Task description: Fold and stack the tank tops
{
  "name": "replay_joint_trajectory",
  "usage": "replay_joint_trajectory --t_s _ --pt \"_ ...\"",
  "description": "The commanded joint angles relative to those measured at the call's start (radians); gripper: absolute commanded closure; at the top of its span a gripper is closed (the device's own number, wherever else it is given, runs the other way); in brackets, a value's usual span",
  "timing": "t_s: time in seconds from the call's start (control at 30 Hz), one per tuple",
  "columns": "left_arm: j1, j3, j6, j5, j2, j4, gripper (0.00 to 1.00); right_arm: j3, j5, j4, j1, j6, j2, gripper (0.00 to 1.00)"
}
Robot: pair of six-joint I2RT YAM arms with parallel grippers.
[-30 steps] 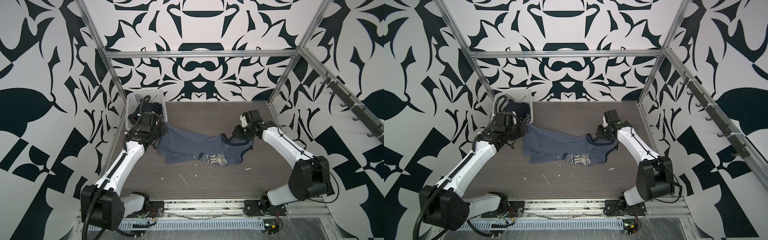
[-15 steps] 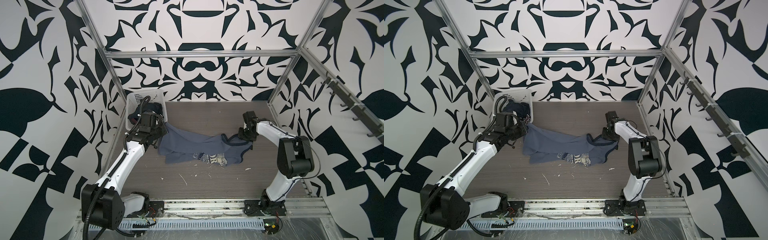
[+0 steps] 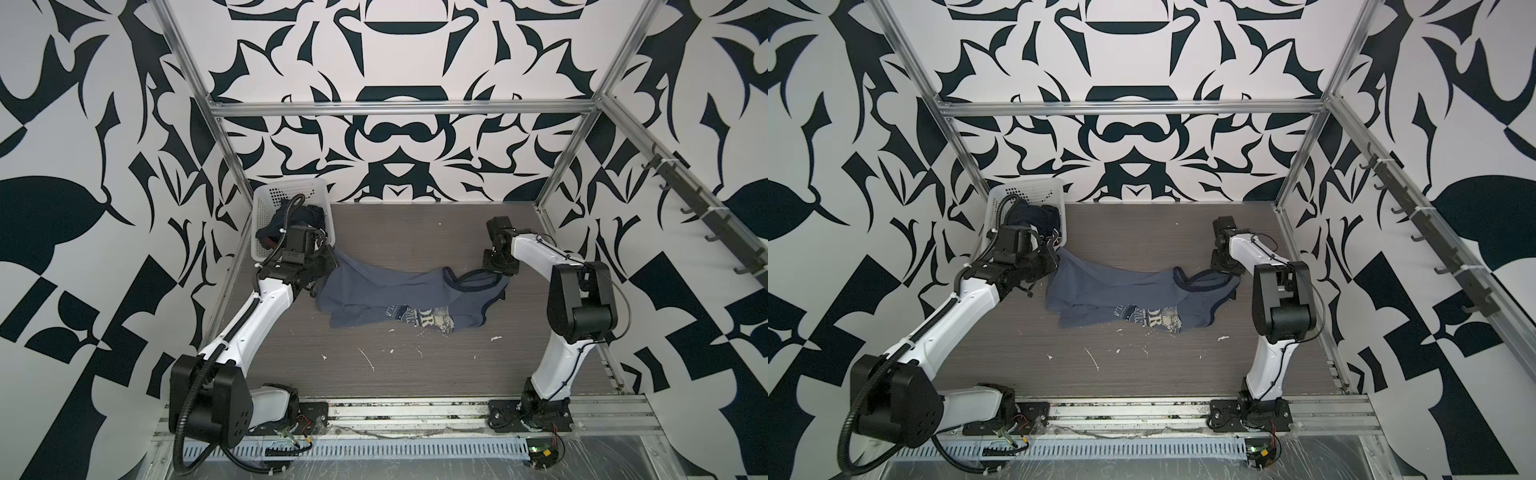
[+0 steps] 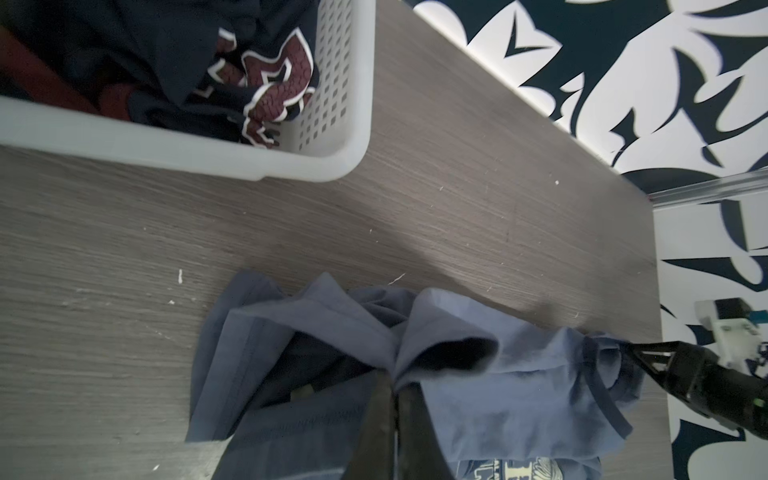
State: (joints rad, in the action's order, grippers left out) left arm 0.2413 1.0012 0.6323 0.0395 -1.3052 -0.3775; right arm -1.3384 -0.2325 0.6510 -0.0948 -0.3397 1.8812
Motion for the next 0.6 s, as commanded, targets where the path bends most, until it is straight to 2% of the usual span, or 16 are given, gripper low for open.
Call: replay_joint_trajectory --t_s 0.0,0.13,0.3,0.57 --pt "-0.004 -0.012 0.006 0.013 -0.009 0.016 1.0 -0.02 -0.049 0.03 0.002 0.003 0.002 0.57" --pt "-0.004 -0.016 0.006 0.019 -0.015 0.021 1.0 -0.018 -0.092 0.039 0.004 -0.004 0.025 0.61" --pt "-0.004 -0.015 0.006 0.018 -0.019 0.022 1.0 -0.008 -0.039 0.018 0.003 -0.005 0.051 0.65" --pt "-0.004 -0.009 -0.001 0.013 -0.019 0.012 1.0 -0.005 0.061 0.004 0.018 -0.007 0.098 0.58"
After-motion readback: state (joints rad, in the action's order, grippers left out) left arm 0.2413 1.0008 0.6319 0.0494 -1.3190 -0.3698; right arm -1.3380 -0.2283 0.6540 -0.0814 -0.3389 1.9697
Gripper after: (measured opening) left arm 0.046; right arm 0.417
